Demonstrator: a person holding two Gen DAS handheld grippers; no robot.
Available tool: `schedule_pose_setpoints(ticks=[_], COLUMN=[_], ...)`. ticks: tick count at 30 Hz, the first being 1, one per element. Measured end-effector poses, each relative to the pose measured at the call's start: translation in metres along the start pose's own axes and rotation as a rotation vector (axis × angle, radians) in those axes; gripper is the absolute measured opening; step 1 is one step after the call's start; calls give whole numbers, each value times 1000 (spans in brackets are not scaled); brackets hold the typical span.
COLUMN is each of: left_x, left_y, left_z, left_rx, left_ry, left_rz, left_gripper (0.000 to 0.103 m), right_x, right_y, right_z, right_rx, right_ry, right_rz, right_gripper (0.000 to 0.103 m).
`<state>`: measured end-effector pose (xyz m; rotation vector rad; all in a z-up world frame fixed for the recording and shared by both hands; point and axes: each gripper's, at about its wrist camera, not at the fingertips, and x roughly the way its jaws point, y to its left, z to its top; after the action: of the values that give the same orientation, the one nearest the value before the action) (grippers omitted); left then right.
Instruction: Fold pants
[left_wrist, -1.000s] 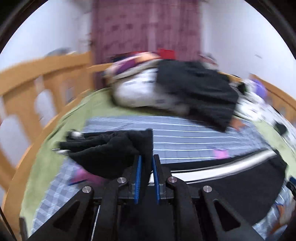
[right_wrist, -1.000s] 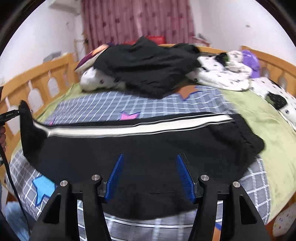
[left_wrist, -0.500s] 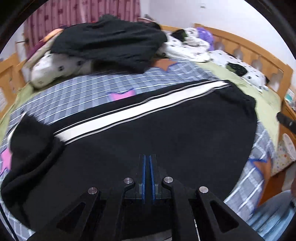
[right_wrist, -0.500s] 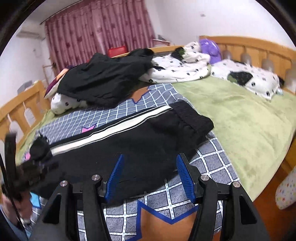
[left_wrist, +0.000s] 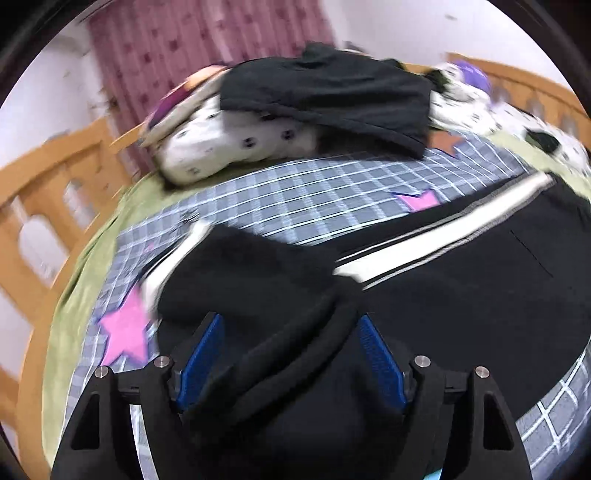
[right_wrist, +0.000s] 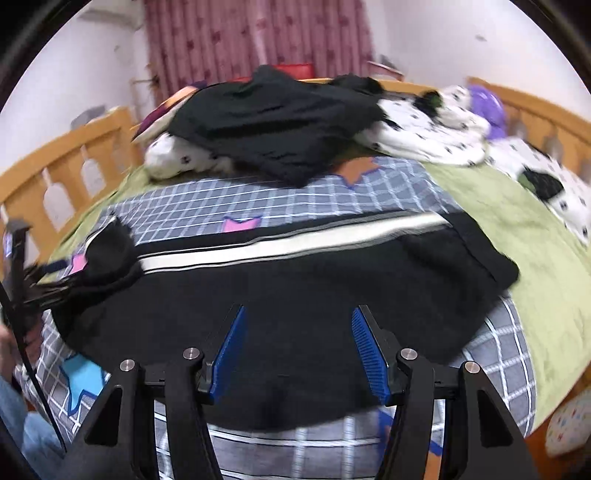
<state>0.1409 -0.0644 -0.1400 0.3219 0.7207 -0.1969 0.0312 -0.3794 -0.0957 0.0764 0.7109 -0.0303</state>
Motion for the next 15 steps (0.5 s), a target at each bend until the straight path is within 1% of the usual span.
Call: schedule_pose_setpoints(ticks=[1, 2, 3, 4, 5, 6, 7, 8, 9, 10, 11, 12, 15], left_x=[10, 26, 42, 62, 75, 84, 86, 85, 85, 84, 83, 77, 40], left_y=[-11, -24, -33, -38, -44, -48, -50, -50, -51, -50, -49, -50, -60], left_z=[6, 10, 12, 12, 11, 9, 7, 7, 7, 7, 7, 7, 10], left_rx=[18, 35, 54, 88, 120, 141, 147, 151, 158, 150, 133, 125, 126], left_ry=[9, 39, 78, 130, 162, 164, 128, 101, 104, 116, 122, 103, -15], left_rz=[-22, -31, -13, 62, 132, 175, 199, 227, 245, 240, 266, 285, 297], left_gripper=[74, 74, 74, 74, 74, 75, 75, 65, 36, 22, 13, 12, 11], right_x=[-2, -5, -9, -12, -14, -14, -14, -13, -12, -11, -10, -9, -11], right_y=[6, 12, 18, 21, 24, 25, 24, 22, 18, 14, 10, 6, -7], right_z=[1, 1, 1, 0, -1, -3, -4, -5, -7, -9, -9, -9, -7], right_rx=[-12, -21, -29, -34, -42, -55, -58, -59, -53, -45, -37, -29, 8], right_ry=[-8, -16, -27, -32, -36, -34, -31, -24, -16, -10, -6, -4, -17], right_rz=[2, 6, 12, 14, 12, -1, -10, -20, -27, -30, -37, -46, -57], right_gripper=[58, 58, 59, 61, 62, 62, 62, 62, 62, 62, 62, 62, 62])
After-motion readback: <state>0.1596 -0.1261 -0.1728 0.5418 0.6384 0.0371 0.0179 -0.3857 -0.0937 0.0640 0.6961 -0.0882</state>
